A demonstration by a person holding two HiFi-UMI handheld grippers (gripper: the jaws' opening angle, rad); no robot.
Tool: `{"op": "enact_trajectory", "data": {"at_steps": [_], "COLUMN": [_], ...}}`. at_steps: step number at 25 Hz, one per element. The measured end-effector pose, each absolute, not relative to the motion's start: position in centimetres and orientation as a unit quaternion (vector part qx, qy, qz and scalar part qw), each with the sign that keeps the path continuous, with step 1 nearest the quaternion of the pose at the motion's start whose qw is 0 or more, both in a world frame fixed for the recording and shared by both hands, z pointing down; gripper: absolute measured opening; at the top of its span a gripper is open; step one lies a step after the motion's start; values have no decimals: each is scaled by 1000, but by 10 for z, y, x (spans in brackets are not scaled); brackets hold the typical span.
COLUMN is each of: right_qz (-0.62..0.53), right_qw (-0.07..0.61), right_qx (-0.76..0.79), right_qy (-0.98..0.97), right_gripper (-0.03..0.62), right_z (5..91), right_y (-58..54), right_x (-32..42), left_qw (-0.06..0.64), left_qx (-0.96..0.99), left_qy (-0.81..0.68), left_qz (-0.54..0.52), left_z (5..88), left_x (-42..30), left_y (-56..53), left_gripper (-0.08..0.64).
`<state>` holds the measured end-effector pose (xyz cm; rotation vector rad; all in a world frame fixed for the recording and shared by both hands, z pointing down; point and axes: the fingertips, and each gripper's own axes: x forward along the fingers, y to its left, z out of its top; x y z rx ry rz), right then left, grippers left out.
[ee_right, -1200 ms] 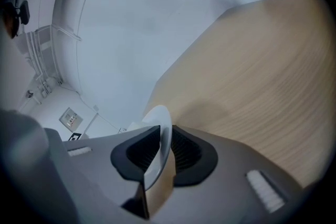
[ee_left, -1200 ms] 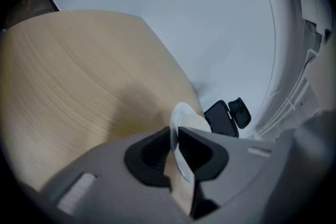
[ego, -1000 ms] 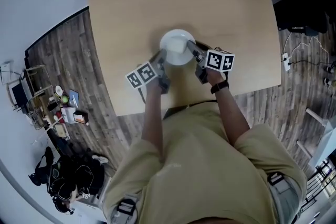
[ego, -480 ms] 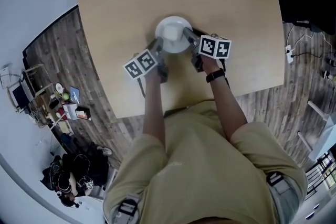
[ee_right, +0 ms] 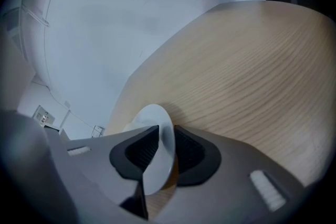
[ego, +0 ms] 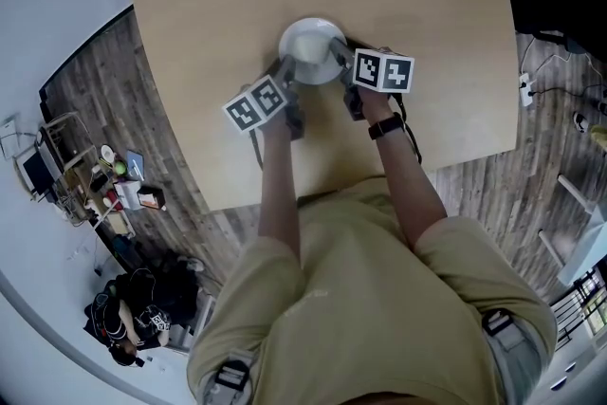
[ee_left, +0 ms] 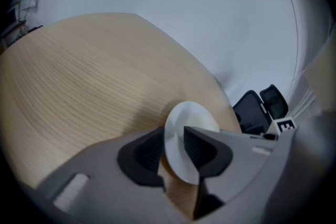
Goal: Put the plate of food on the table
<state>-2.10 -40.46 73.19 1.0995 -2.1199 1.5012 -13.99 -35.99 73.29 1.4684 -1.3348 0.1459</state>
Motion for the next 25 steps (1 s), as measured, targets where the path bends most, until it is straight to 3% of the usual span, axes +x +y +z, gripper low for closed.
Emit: {"op": "enact_trajectory", "data": {"at_steps": [6, 10, 14, 19, 25], "right_qz": [507, 448, 395, 283, 195], "right_qw": [167, 190, 178, 156, 123], "right_qx": [391, 425, 434, 453, 457], "right_qy": [-750, -763, -790, -831, -859], "right_gripper": [130, 227, 232, 216, 79], "right_z": [728, 724, 697, 638, 575], "right_y": [-401, -395, -387, -363, -315], "right_x": [-16, -3, 3, 4, 2], "left_qw": [546, 537, 507, 424, 309], "left_qx": [616, 623, 649, 702, 748], "left_qy": [-566, -567, -565, -567, -585], "left_qz": [52, 52, 58, 75, 55], "left_z": [725, 713, 691, 646, 580], "left_x": [-147, -155, -158, -152, -148], "left_y": [-356, -345, -332, -306, -271], "left_gripper": [161, 161, 161, 150, 68]}}
